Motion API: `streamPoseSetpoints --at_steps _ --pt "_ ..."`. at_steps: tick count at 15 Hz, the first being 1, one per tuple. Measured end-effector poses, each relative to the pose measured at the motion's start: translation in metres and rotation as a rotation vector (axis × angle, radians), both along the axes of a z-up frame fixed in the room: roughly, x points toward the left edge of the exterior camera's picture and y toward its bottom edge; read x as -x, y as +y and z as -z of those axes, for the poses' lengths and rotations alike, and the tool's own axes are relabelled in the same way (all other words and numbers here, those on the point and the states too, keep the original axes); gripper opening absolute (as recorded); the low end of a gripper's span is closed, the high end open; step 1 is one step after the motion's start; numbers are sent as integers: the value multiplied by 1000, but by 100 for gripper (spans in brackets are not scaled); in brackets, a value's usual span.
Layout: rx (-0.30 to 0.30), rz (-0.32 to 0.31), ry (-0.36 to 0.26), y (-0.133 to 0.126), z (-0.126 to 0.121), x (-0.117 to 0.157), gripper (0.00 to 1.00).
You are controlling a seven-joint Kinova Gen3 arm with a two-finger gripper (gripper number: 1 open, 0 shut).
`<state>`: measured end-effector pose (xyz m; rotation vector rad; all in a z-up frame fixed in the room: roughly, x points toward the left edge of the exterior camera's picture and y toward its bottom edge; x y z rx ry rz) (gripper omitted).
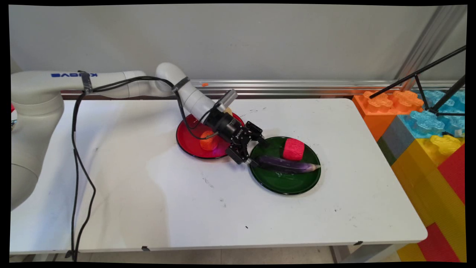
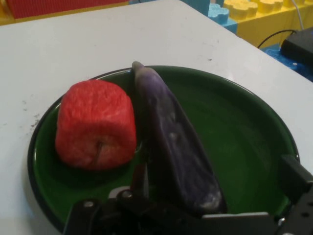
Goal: Pick up the eggplant from the green plate
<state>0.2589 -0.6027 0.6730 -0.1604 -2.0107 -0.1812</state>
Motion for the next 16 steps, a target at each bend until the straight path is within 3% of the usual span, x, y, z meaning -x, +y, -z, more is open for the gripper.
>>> streamPoseSetpoints --at_steps 16 --pt "-15 13 -23 -5 18 16 100"
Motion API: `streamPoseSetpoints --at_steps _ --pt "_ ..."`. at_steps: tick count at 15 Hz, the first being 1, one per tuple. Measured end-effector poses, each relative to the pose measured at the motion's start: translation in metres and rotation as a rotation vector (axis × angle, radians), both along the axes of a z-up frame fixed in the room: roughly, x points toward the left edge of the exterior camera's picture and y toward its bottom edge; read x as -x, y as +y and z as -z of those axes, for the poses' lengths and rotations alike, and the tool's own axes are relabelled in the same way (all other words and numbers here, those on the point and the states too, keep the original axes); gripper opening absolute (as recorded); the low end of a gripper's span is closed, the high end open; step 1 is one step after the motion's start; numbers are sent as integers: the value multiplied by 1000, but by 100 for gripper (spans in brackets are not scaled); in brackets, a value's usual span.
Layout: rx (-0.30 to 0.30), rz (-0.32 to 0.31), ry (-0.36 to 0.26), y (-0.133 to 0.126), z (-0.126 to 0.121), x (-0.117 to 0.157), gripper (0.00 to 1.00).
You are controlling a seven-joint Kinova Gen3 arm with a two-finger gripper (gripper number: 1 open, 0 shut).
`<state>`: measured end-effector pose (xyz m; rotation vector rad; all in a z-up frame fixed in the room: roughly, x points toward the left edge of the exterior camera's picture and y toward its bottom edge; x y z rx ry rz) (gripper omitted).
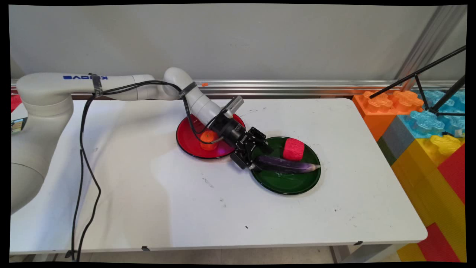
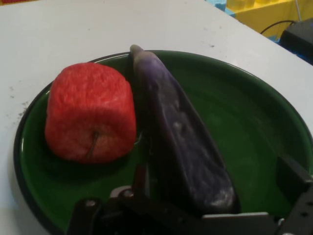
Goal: Pick up the eggplant from the green plate, then place the picked object on the table
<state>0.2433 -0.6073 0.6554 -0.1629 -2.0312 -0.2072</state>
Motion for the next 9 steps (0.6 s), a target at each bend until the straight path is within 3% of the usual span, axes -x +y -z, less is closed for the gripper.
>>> streamPoseSetpoints --at_steps 1,2,9 --pt "1 0 -1 0 1 0 100" --pt "3 0 0 -1 1 0 0" --pt "4 1 -2 -2 3 1 0"
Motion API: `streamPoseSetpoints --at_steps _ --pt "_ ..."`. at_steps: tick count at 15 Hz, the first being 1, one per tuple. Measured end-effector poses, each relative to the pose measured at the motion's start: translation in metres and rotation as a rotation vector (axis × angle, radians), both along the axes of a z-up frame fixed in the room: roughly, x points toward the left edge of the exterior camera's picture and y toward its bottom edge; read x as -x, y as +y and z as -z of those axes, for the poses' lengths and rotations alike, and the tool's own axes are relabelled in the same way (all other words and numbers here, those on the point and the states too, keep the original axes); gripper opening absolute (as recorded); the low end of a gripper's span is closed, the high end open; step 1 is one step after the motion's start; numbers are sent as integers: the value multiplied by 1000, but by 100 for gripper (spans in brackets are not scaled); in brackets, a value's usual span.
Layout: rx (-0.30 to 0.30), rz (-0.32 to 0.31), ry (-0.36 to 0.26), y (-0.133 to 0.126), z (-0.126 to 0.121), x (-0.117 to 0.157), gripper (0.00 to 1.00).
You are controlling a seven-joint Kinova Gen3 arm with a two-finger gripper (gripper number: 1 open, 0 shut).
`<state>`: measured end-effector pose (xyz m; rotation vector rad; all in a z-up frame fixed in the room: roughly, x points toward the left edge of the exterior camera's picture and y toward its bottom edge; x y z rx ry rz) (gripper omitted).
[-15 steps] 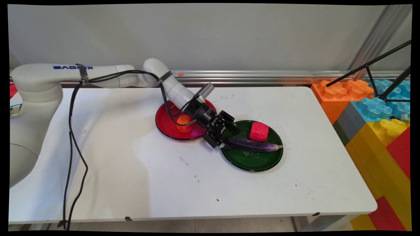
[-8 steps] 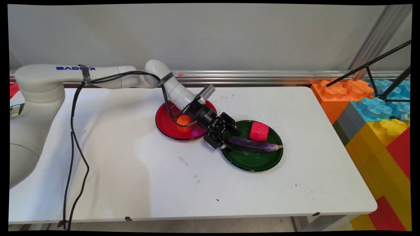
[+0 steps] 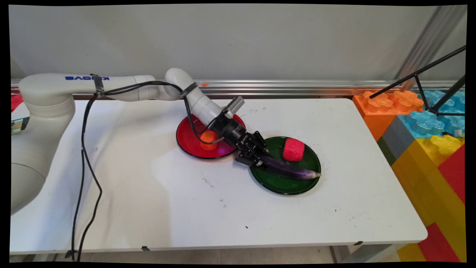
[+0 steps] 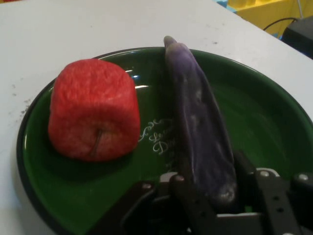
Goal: Place the picked object on the table
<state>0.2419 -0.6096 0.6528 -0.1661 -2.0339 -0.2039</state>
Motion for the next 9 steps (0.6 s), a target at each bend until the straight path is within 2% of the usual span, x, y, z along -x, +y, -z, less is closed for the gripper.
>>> streamPoseSetpoints --at_steps 9 --pt "-31 -33 31 3 -16 -6 0"
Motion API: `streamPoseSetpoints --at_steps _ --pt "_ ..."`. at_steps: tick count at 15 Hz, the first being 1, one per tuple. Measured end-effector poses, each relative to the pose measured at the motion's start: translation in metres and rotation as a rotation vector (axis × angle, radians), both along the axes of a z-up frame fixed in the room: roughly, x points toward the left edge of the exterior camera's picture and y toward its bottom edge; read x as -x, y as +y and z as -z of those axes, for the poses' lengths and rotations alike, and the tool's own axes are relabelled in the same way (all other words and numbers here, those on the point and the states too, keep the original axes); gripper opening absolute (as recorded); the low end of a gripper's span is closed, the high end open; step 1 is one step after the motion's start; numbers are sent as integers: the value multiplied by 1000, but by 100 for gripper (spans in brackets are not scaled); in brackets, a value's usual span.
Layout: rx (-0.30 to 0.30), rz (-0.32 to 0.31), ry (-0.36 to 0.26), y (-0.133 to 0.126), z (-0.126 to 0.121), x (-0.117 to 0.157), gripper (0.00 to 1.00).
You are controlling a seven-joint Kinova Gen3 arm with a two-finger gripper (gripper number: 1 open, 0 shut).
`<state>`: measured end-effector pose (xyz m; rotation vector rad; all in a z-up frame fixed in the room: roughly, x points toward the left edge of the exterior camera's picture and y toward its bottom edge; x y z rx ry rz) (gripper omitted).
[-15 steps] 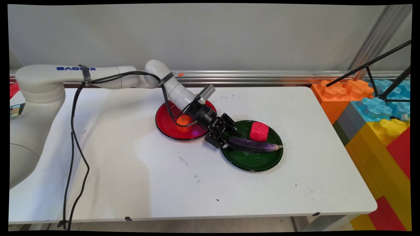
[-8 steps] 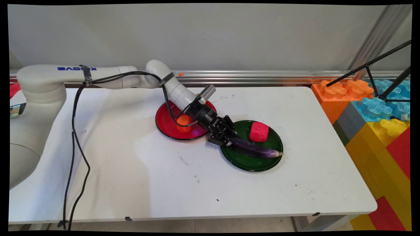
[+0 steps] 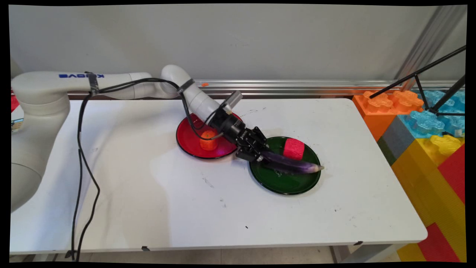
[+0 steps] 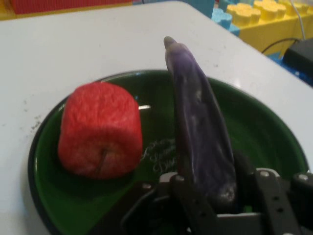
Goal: Place the picked object on the table
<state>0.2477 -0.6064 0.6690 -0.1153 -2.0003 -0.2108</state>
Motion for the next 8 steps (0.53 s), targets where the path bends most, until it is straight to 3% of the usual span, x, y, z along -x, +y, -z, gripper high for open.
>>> streamPoseSetpoints --at_steps 8 --pt "-40 -30 68 22 -32 -33 0"
